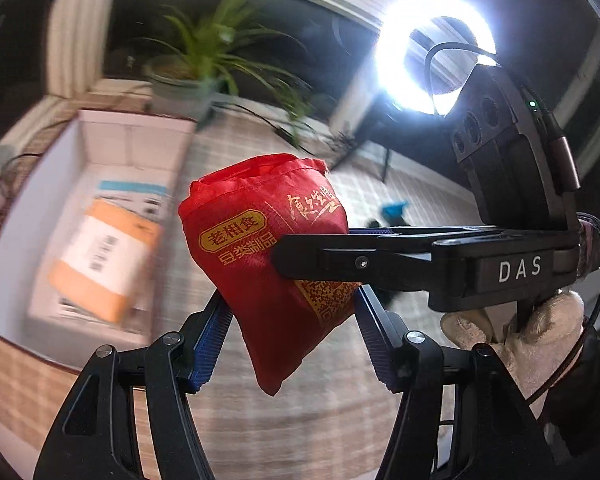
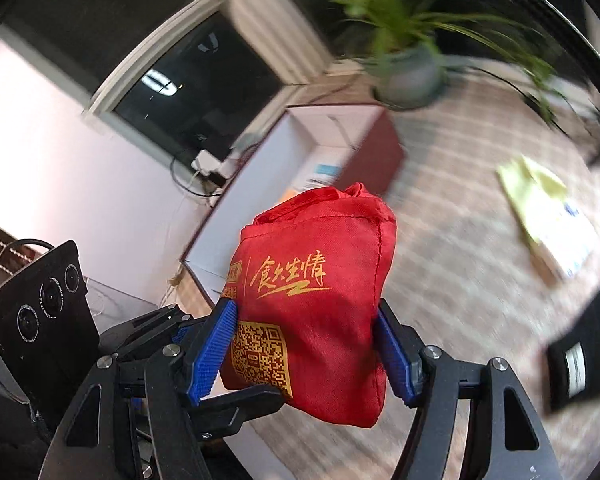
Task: Organize soft objects
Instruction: 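Carry the red packet with the right tool over the box, then open the right gripper to drop the red packet into the box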
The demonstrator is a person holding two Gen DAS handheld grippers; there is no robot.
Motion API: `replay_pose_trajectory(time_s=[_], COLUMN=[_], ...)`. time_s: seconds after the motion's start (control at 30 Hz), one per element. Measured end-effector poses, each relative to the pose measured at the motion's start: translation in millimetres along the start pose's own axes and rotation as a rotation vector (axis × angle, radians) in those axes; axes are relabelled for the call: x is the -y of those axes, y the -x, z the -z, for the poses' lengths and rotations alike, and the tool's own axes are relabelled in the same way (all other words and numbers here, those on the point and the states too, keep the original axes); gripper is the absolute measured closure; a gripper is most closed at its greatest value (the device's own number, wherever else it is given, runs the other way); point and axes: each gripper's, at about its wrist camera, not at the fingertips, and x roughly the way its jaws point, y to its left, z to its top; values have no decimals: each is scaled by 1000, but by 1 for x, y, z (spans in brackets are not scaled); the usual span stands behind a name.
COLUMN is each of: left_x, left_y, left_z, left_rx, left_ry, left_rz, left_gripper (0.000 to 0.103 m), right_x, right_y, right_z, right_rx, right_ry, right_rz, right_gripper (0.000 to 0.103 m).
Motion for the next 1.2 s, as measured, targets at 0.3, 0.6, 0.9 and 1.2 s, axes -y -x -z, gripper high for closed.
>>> replay_pose_trajectory(time_s=[0.3,0.6,0.9,1.2], left_x=[-65,-112,-137,-142], left_y=[27,24,7,3], left_z=[-19,-23,-23,-21], left_rx=[77,76,35,22], left_ry=[116,188,213,220], left_rz=[-85,-129,-162,-216], left_gripper=[42,42,41,41], right_x=[-48,-61,-58,-58], right_y=[-52,-93,-118,-112], right_z=[-48,-71,-78,-83], right_rx=[-55,-111,-138,-101], right_ry=[112,155,167,192], right_rz=[-21,-6,31,87], right_gripper=[38,38,38,38])
